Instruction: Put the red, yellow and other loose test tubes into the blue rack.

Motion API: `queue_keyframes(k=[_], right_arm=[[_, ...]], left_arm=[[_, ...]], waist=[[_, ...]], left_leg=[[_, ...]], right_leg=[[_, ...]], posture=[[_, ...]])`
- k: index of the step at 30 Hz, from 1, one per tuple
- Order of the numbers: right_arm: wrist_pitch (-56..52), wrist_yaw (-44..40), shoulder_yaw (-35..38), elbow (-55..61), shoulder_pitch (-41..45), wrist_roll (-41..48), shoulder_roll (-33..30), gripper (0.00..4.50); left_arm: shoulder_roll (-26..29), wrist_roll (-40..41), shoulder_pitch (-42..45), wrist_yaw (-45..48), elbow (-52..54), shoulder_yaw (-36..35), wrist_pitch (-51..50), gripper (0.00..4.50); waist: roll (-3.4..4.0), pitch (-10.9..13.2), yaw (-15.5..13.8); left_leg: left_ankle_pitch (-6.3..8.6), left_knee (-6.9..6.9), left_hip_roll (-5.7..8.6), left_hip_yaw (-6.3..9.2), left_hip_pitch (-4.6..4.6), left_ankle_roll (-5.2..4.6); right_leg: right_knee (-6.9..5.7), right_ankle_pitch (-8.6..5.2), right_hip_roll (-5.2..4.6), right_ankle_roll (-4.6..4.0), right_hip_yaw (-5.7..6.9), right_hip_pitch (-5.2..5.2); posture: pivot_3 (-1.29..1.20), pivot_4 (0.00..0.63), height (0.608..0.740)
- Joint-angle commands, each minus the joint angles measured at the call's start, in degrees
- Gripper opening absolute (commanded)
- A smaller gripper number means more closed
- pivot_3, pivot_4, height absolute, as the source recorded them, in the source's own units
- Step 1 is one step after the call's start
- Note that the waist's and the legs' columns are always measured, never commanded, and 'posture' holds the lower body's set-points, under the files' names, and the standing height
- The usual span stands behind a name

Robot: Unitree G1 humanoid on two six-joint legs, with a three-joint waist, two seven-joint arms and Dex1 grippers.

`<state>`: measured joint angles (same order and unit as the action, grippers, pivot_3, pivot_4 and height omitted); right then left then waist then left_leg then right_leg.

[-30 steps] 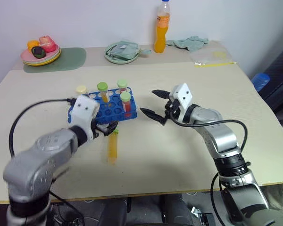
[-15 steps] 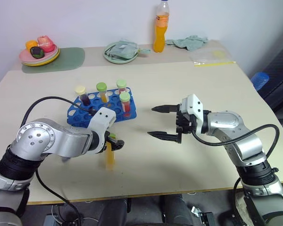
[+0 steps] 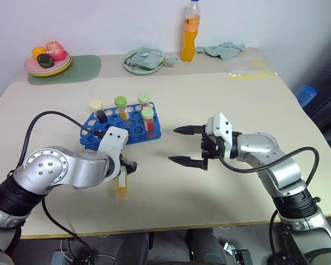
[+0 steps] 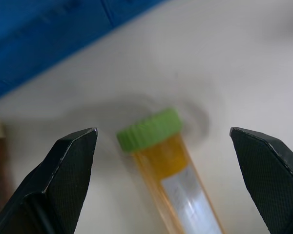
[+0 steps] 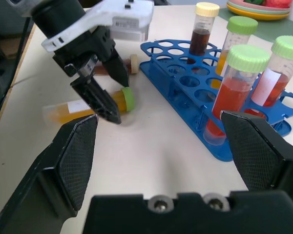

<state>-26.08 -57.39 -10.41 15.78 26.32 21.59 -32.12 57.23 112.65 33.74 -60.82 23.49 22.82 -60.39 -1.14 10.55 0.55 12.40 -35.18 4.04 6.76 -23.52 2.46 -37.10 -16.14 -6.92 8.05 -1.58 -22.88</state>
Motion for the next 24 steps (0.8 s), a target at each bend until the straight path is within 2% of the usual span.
queue_keyframes(k=[1,12,13,14,16,18,20,21,24], right_arm=[[0.03,0.36,0.2,2.58,-0.2,1.01,0.52,4.43],[0.26,-0.16,-0.7,2.02,0.4,0.98,0.74,4.43],[0.29,-0.13,-0.78,2.01,0.45,0.97,0.8,4.5],[0.23,-0.04,-0.87,2.06,0.51,0.99,0.9,4.5],[0.13,0.15,-1.0,2.16,0.63,0.98,1.15,4.5],[0.08,0.29,-1.05,2.34,0.59,0.96,1.28,4.5],[0.02,0.38,-1.05,2.51,0.5,0.98,1.29,4.5],[0.0,0.44,-1.03,2.54,0.49,0.98,1.29,4.5],[-0.14,0.73,-0.86,3.05,0.18,1.04,1.15,4.5]], left_arm=[[1.85,0.35,-0.51,1.71,1.57,-1.12,0.36,4.5],[7.02,0.35,-5.11,3.27,4.34,0.18,1.7,4.5],[7.08,0.35,-5.33,2.96,4.34,0.46,1.81,3.97],[7.15,0.35,-5.54,2.79,4.32,0.71,1.86,3.69],[6.95,0.35,-5.82,2.15,4.03,0.93,2.05,2.78],[6.73,0.35,-5.6,1.86,3.51,0.62,2.09,1.63],[6.94,0.35,-4.94,2.21,3.18,0.01,1.9,0.93],[7.05,0.35,-4.44,3.08,3.07,-0.73,1.85,0.78],[9.76,0.35,-2.64,9.41,4.97,-4.36,0.74,0.78]], waist=[[0.0,0.0,0.04],[0.0,0.0,-0.09],[0.0,0.0,-0.09],[0.0,0.0,-0.06],[0.0,0.0,0.04],[0.0,0.0,0.05],[0.0,0.0,0.05],[0.0,0.0,0.05],[-0.03,0.01,0.06]], left_leg=[[0.0,0.0,0.0,-0.01,0.0,0.0],[0.0,0.01,-0.02,-0.04,0.0,0.0],[0.0,0.0,-0.02,-0.04,0.0,0.0],[0.0,0.0,-0.02,-0.04,0.0,0.0],[0.0,0.0,-0.02,-0.04,0.0,0.0],[0.0,0.02,-0.02,-0.04,0.0,0.0],[0.0,0.02,-0.02,-0.03,0.0,0.0],[0.0,0.02,-0.02,-0.03,0.0,0.0],[0.0,0.01,-0.02,-0.05,0.0,0.0]], right_leg=[[0.0,0.0,0.0,0.0,0.0,0.0],[0.0,0.0,0.04,-0.01,0.0,0.0],[0.02,0.0,0.04,-0.01,0.01,0.03],[0.04,0.0,0.03,-0.01,0.01,0.04],[0.04,0.0,0.03,-0.01,0.01,0.03],[0.03,0.0,0.04,-0.01,0.01,0.01],[0.03,0.0,0.04,-0.01,0.01,0.01],[0.03,0.0,0.04,-0.01,0.01,0.01],[0.03,0.0,0.04,-0.01,0.01,0.01]], posture=[[0.0,0.15,0.74],[0.0,0.15,0.74],[0.0,0.15,0.74],[0.0,0.15,0.74],[0.0,0.15,0.74],[0.0,0.15,0.74],[0.0,0.15,0.74],[0.0,0.15,0.74],[0.0,0.15,0.74]])
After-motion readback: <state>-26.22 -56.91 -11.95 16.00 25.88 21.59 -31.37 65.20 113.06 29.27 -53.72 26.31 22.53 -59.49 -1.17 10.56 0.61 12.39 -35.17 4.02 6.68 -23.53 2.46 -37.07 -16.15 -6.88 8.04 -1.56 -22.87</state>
